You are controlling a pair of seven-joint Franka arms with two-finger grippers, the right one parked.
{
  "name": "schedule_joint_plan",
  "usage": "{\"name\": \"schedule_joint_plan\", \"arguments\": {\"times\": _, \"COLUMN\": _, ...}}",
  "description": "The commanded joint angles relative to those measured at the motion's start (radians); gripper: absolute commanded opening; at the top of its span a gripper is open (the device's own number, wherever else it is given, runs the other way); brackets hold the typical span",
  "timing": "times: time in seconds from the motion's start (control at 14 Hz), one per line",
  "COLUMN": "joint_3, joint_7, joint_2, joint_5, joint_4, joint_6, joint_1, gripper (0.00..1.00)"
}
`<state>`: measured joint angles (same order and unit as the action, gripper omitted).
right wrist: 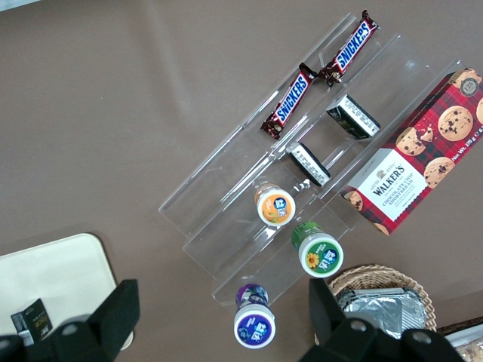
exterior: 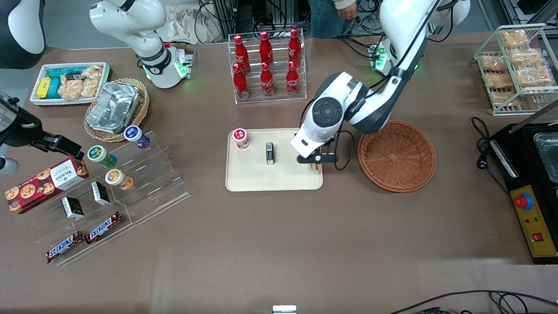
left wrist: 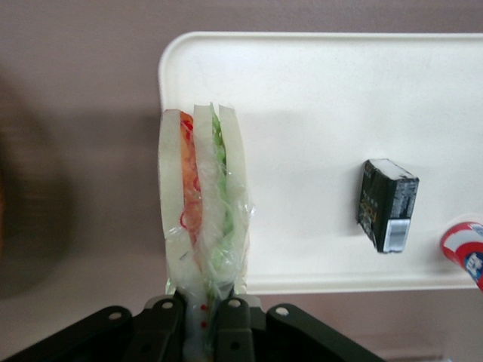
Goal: Place sandwich from basket to tray
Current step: 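Lower the sandwich onto the tray beside the black box and open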
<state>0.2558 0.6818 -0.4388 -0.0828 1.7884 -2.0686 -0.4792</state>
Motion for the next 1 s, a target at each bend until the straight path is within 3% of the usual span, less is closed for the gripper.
{"name": "schedule_joint_plan", "arguments": {"times": 0.0, "joint_3": -0.015, "joint_7": 0.013, "joint_2": -0.024, "joint_5": -0.003, "joint_4": 0.011, "joint_6": -0.054, "joint_1": -0.019, "gripper": 0.0}}
{"name": "schedule_joint_plan", "arguments": {"times": 0.29, "joint_3": -0.017, "joint_7": 0.013, "joint_2": -0.063, "joint_5": 0.033, "joint_4": 0.011, "joint_6": -0.116, "joint_1": -0.021, "gripper": 0.0}}
{"name": "schedule_joint_plan", "arguments": {"times": 0.36, "joint_3": -0.017, "joint_7": 0.018, "joint_2": -0.064, "joint_5": 0.055, "joint_4": 0.012, "joint_6": -0.116, "joint_1": -0.021, "gripper": 0.09}}
{"name": "schedule_joint_plan", "arguments": {"times": 0.5, "joint_3": -0.017, "joint_7": 0.034, "joint_2": -0.064, "joint_5": 0.058, "joint_4": 0.022, "joint_6": -0.116, "joint_1": -0.021, "gripper": 0.49}}
{"name": "schedule_joint_plan", "arguments": {"times": 0.57, "joint_3": -0.018, "joint_7": 0.031, "joint_2": -0.061, "joint_5": 0.061, "joint_4": 0.025, "joint_6": -0.116, "joint_1": -0.019, "gripper": 0.89}}
{"name": "schedule_joint_plan", "arguments": {"times": 0.71, "joint_3": -0.018, "joint_7": 0.038, "joint_2": -0.057, "joint_5": 0.063, "joint_4": 0.023, "joint_6": -0.114, "joint_1": -0.015, "gripper": 0.98}}
{"name": "schedule_joint_plan", "arguments": {"times": 0.93, "joint_3": -0.02, "joint_7": 0.044, "joint_2": -0.016, "joint_5": 0.063, "joint_4": 0.026, "joint_6": -0.094, "joint_1": 0.025, "gripper": 0.98}}
